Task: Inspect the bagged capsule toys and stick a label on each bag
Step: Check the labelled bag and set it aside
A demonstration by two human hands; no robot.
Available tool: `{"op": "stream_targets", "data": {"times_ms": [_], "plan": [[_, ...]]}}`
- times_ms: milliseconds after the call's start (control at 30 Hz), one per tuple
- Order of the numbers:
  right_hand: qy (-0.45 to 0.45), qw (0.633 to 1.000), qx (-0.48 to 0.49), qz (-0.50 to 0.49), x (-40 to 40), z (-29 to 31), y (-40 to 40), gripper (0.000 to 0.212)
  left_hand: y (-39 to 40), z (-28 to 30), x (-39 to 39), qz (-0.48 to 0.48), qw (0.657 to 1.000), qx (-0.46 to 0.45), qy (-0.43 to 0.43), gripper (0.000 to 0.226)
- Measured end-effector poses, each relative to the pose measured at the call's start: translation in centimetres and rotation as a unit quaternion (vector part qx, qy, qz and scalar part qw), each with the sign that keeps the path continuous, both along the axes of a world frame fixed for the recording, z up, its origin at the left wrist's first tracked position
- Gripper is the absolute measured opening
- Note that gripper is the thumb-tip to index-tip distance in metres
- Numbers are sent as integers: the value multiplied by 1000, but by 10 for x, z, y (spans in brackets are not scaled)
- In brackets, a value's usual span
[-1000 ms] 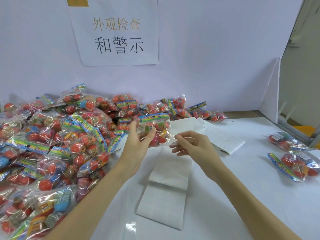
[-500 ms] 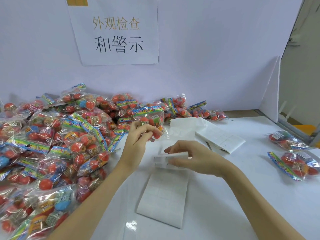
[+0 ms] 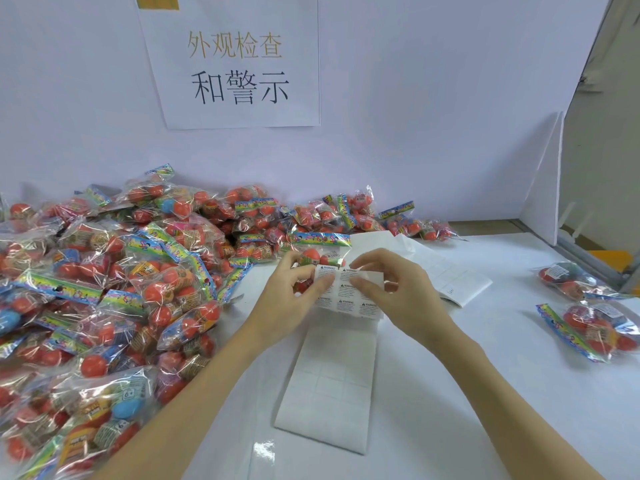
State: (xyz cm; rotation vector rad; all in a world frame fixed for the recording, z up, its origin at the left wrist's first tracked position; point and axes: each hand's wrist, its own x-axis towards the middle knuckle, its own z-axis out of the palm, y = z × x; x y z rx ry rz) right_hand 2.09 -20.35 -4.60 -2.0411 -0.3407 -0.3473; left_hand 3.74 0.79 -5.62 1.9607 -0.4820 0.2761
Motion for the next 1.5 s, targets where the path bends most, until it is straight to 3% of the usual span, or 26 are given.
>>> {"op": "stream_targets", "data": {"times_ms": [133, 333, 533, 667, 833, 900, 967, 1067, 1300, 1500], "plan": [[-67, 998, -21, 0, 0, -4, 0, 20, 0, -2, 1, 5, 1000, -2, 25, 47], [-151, 985, -83, 4, -1, -7, 3, 13, -7, 2, -6, 14, 997, -43, 58, 39], [-199, 977, -82, 8, -4, -4, 5, 10, -8, 1, -5, 16, 995, -68, 69, 35], [-203, 978, -47, 18, -6, -2, 10, 10, -7, -2, -2, 38, 996, -57, 60, 49], [-108, 970, 216, -32, -4, 8, 7, 18, -6, 0, -2, 35, 993, -94, 60, 48], [-64, 956, 281, -57, -1, 10, 0, 16, -5, 1, -1, 39, 986, -146, 77, 58], [-32, 949, 308, -53, 0, 10, -3, 9, -3, 5, 0, 47, 979, -186, 65, 47], [-2, 957, 288, -26, -1, 7, 0, 9, 4, 10, 0, 40, 979, -199, 32, 22], [34, 977, 203, 53, -7, 5, 8, 28, 3, 8, 1, -35, 979, -202, 17, 38], [5, 985, 170, 38, -8, 2, 19, 37, -6, 4, -2, -84, 977, -196, 21, 37]]}}
